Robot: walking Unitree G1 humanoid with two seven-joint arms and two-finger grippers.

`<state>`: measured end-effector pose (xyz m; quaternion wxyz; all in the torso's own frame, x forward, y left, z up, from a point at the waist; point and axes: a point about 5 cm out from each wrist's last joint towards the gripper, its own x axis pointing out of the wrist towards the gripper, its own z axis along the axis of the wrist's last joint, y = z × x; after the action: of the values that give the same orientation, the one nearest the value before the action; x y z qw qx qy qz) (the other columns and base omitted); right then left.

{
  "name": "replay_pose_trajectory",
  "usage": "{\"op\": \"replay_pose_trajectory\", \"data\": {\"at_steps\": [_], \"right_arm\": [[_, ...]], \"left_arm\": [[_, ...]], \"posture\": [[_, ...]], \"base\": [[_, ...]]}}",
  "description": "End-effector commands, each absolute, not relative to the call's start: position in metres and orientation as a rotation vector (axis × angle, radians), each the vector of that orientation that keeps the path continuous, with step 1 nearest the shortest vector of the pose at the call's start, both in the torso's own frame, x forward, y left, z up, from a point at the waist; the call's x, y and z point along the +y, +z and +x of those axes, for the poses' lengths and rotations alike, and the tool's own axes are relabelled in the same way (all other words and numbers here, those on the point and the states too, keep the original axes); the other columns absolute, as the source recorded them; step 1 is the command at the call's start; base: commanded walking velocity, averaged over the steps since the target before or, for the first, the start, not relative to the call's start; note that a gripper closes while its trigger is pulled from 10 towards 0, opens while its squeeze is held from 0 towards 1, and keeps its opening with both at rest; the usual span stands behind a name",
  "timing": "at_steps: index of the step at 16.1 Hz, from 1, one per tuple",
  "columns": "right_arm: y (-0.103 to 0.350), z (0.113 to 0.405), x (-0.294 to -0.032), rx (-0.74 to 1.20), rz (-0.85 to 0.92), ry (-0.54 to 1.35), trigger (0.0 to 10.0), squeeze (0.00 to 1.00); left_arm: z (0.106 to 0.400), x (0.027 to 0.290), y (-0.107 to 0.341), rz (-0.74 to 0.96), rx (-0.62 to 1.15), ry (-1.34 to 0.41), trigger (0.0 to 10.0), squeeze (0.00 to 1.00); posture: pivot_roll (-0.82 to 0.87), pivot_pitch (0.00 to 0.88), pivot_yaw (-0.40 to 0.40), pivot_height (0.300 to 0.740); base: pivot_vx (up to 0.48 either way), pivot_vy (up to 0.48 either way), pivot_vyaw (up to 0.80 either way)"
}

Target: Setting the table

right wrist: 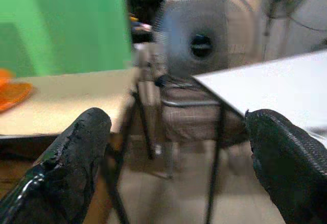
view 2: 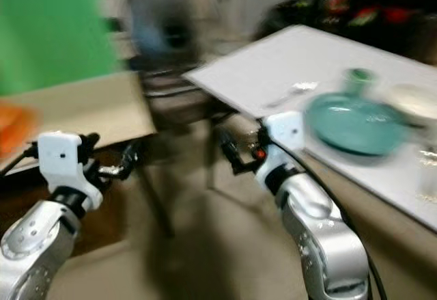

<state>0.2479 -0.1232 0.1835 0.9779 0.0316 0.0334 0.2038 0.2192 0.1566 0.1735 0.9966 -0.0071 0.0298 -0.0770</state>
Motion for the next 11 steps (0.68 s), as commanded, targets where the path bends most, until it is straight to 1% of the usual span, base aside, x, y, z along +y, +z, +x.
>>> {"op": "replay_pose_trajectory", "data": {"at_steps": [1,6,8,9,11], "right_arm": [[0.1871,0.2472,-0.1185,0.054,0.073,0.429,10.0,0.0],[0.185,0.2492,-0.1184,0.067,0.075,0.433,10.0,0.0],[0.1828,0.2494,-0.1175,0.084,0.027,0.445,10.0,0.0],[0.1817,0.2495,-0.1167,0.093,0.007,0.455,10.0,0.0],[0.1807,0.2503,-0.1161,0.099,0.0,0.46,10.0,0.0]], "left_arm": [[0.2204,0.1605,0.1759,0.0,0.051,-0.142,10.0,0.0],[0.223,0.1624,0.1773,0.025,0.042,-0.13,10.0,0.0],[0.2228,0.1637,0.1774,0.015,0.041,-0.121,10.0,0.0],[0.223,0.1638,0.1775,0.015,0.041,-0.122,10.0,0.0],[0.2241,0.1645,0.1785,0.02,0.037,-0.12,10.0,0.0]], "posture": [[-0.05,0.013,0.03,0.74],[-0.04,0.007,0.025,0.74],[-0.04,0.007,0.025,0.74],[-0.04,0.005,0.025,0.74],[-0.04,0.004,0.024,0.74]], "base": [[0.0,0.0,0.0],[0.0,0.0,0.0],[0.0,0.0,0.0],[0.247,0.0,0.0],[0.283,0.0,0.8]]}}
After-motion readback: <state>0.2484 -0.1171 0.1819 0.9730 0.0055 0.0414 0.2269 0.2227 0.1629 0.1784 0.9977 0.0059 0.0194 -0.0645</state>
